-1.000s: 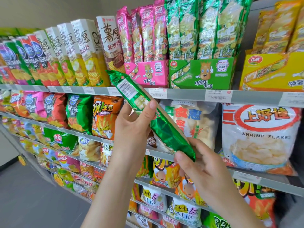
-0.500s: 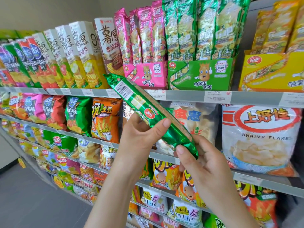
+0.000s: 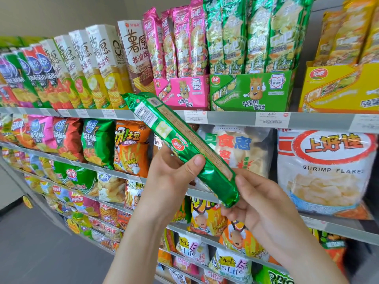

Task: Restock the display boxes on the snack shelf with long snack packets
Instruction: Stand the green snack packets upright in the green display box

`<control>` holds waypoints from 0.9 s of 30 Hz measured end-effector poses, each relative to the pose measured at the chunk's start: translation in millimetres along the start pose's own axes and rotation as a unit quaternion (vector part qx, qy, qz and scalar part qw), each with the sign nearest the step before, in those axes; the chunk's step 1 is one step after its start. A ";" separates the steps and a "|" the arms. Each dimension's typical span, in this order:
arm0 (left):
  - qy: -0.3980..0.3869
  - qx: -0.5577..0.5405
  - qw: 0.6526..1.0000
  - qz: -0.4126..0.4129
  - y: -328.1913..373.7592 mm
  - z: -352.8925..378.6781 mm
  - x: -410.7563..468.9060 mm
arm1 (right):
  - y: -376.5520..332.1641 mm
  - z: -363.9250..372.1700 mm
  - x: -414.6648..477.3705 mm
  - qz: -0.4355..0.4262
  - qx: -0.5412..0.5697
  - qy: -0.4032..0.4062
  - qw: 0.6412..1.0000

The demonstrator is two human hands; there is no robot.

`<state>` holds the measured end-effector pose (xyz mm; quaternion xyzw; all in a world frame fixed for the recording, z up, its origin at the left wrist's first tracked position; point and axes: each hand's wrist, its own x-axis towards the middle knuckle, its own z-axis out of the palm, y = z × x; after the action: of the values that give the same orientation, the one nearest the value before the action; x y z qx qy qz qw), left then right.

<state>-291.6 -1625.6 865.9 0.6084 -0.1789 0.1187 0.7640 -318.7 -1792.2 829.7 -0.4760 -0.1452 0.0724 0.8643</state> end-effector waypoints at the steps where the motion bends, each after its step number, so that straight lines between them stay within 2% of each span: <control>1: -0.006 -0.007 1.000 0.002 -1.2 1.7 0.2 | 1.0 0.2 1.8 0.001 0.023 0.007 1.000; 3: -0.011 -0.005 1.000 0.007 -4.7 5.2 -0.8 | 1.8 0.6 3.7 -0.022 0.049 0.027 0.998; 5: -0.018 0.034 0.999 0.007 -8.7 9.4 -3.7 | -0.2 2.3 3.4 -0.066 0.025 0.035 0.997; 7: -0.032 0.077 0.997 0.002 -11.6 13.5 -8.3 | -0.2 3.6 3.0 -0.112 -0.046 0.047 0.992; 9: -0.036 0.099 0.994 -0.005 -12.7 16.7 -12.4 | 3.8 4.6 4.2 -0.172 -0.149 0.089 0.970; 11: -0.035 0.085 0.996 -0.016 -12.8 19.8 -15.2 | 9.1 5.2 4.8 -0.245 -0.241 0.126 0.931; 12: -0.031 0.075 0.997 -0.019 -12.7 21.4 -16.8 | 11.5 5.6 4.6 -0.280 -0.307 0.140 0.899; 15: 0.010 0.076 0.997 -0.005 -12.7 24.4 -19.4 | 18.0 8.3 3.5 -0.356 -0.531 0.135 0.757; 16: 0.027 0.080 0.996 0.002 -12.4 22.9 -19.4 | 18.9 8.1 2.5 -0.352 -0.555 0.120 0.744; 17: 0.039 0.080 0.996 0.004 -12.3 20.2 -18.6 | 18.0 7.8 0.9 -0.336 -0.553 0.103 0.756; 18: 0.041 0.074 0.996 0.001 -12.1 16.2 -17.9 | 14.8 7.2 -0.8 -0.308 -0.523 0.082 0.790; 20: 0.031 0.044 0.998 -0.015 -10.7 7.3 -16.5 | 6.4 6.9 -2.9 -0.210 -0.391 0.034 0.896; 21: 0.025 0.028 0.999 -0.017 -9.7 3.5 -16.3 | 3.6 6.6 -3.3 -0.160 -0.328 0.020 0.931; 23: 0.003 0.016 1.000 -0.006 -9.6 -1.2 -15.9 | 1.7 5.5 -1.7 -0.114 -0.306 0.019 0.945; 27: -0.013 0.021 1.000 -0.013 -8.0 -5.7 -14.5 | 2.1 8.2 -0.9 -0.105 -0.301 0.011 0.948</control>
<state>-300.9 -1621.4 851.6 0.6281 -0.1783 0.1043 0.7502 -322.2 -1784.7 831.8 -0.6971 -0.2000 -0.0713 0.6848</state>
